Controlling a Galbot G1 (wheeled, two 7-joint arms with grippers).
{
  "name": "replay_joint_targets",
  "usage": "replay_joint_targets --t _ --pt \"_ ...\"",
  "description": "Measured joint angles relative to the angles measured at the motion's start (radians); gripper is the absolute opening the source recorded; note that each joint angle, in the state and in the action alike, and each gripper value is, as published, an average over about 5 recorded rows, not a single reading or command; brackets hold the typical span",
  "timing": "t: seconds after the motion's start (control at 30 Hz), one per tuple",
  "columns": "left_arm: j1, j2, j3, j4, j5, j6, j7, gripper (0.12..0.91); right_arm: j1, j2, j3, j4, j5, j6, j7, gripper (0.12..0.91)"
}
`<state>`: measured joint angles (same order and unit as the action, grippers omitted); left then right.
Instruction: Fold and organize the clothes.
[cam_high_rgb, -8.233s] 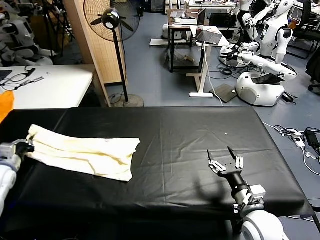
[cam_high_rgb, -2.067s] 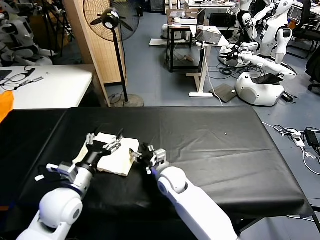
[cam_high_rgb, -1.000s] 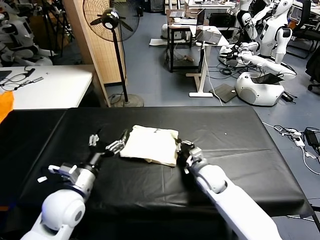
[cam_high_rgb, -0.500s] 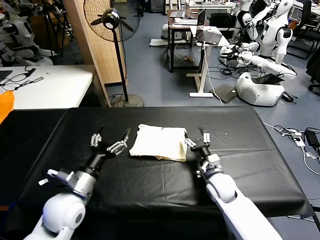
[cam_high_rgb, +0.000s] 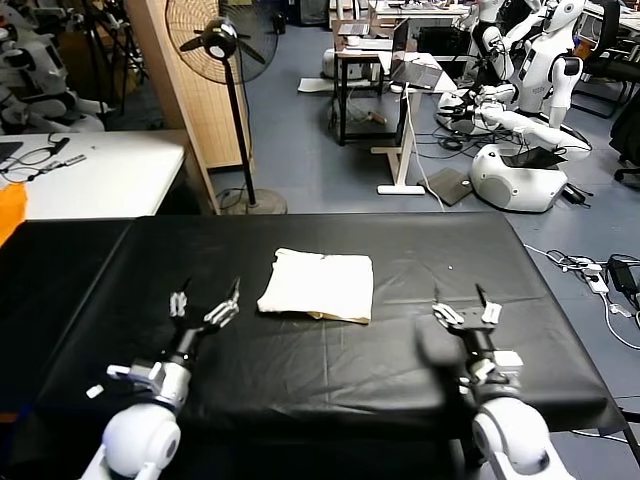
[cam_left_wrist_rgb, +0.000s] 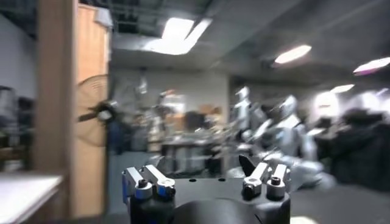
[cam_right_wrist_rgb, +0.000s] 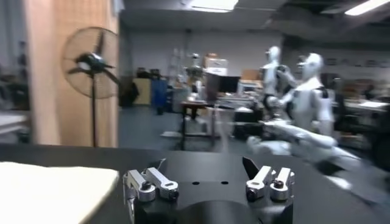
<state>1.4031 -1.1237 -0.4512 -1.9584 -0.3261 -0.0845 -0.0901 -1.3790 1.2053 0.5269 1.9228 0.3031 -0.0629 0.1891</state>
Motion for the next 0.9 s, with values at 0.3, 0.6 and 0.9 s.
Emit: replay_joint_targets --t 0.3,0.6,0.9 --pt "0.030 -0.082 -0.006 0.034 0.137 -0.039 -0.037 0.798 -0.050 0.074 0.085 0.026 -0.073 0.030 -0.011 0.798" --pt "0.052 -0.125 0.001 0.022 0.224 -0.062 -0.040 0.798 -0.035 0.100 0.096 0.007 -0.086 0.094 -0.022 0.798" --pt "0.052 -0.130 -0.004 0.011 0.228 -0.057 -0.040 0.798 -0.045 0.092 0.105 0.003 -0.085 0.097 -0.035 0.798"
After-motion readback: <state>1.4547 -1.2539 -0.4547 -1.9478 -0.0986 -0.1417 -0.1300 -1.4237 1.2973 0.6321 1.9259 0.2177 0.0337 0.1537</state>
